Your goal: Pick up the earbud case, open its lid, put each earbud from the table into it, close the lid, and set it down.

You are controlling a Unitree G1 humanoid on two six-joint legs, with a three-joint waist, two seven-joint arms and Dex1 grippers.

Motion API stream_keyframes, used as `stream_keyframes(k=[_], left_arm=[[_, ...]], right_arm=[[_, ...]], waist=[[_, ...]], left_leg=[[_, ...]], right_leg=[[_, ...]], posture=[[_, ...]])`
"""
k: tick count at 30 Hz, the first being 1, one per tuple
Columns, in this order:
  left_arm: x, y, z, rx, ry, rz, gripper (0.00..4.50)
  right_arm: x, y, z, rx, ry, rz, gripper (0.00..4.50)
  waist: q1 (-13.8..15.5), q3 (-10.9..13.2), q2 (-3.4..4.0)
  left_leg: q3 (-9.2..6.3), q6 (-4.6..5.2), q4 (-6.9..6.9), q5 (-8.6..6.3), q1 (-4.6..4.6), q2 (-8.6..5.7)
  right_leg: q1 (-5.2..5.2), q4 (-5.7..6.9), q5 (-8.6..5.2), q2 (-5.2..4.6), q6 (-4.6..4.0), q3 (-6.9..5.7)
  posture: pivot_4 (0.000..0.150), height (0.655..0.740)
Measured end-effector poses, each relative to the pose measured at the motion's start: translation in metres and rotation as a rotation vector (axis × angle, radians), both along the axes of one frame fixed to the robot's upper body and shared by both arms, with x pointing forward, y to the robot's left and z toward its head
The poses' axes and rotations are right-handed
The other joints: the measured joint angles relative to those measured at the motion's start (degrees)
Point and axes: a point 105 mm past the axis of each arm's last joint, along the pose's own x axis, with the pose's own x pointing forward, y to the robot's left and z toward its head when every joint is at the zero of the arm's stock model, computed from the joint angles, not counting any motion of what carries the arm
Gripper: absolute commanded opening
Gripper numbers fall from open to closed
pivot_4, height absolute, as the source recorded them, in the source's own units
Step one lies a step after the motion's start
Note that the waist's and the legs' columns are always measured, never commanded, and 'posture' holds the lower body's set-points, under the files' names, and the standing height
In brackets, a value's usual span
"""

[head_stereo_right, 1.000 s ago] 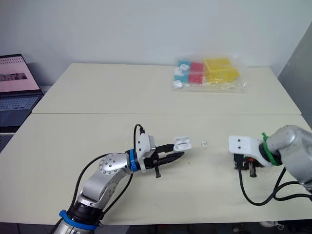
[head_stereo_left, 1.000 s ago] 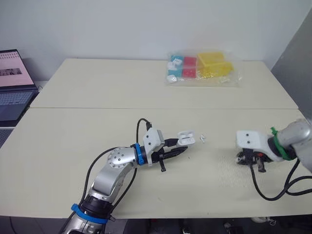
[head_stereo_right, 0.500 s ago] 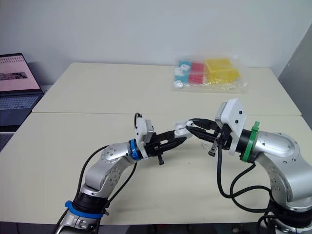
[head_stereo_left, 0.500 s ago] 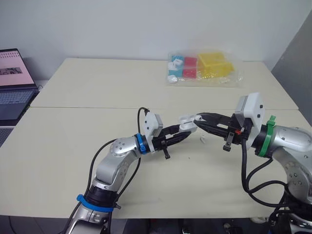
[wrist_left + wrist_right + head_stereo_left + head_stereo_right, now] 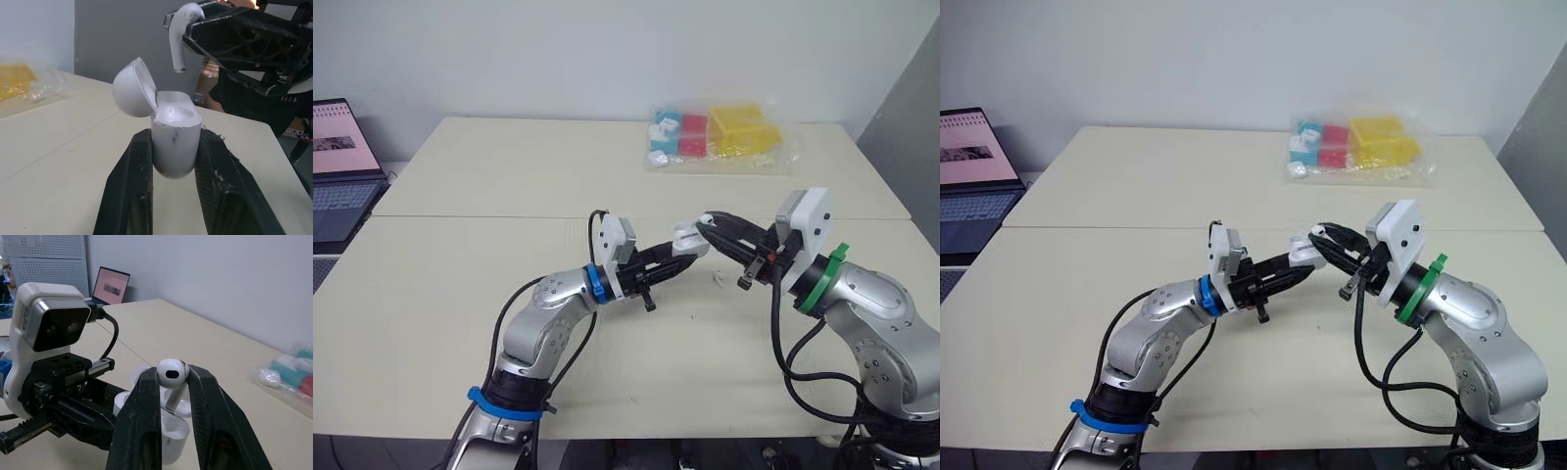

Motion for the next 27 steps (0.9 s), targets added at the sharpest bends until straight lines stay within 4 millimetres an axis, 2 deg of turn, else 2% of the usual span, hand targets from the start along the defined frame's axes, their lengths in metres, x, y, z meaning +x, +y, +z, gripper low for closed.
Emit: stream_keyframes(k=[16,25,27], left_arm=[[-0.003,0.000,-0.002,0.011,0.004,-0.025,0.79],[-0.003,0.000,-0.004,0.027,-0.040,-0.021,0.79],[-0.003,0.000,-0.004,0.029,-0.044,-0.021,0.79]], right_arm=[[0.004,-0.004,-0.018,-0.107,-0.024,-0.001,0.42],[0.002,-0.004,-0.021,-0.089,0.023,0.025,0.42],[0.002,-0.004,-0.021,-0.091,0.029,0.025,1.18]], waist=[[0.02,0.00,0.00],[0.03,0.00,0.00],[0.03,0.00,0.00]], left_leg=[[0.00,0.00,-0.01,0.00,-0.02,0.00],[0.01,0.00,-0.01,0.00,-0.02,0.00],[0.01,0.00,-0.01,0.00,-0.02,0.00]], right_leg=[[0.00,-0.03,0.00,0.00,0.00,0.01],[0.00,-0.03,0.00,0.00,0.00,0.02],[0.00,-0.04,0.00,0.00,0.00,0.02]], posture=[[0.150,0.7364],[0.150,0.7364],[0.150,0.7364]])
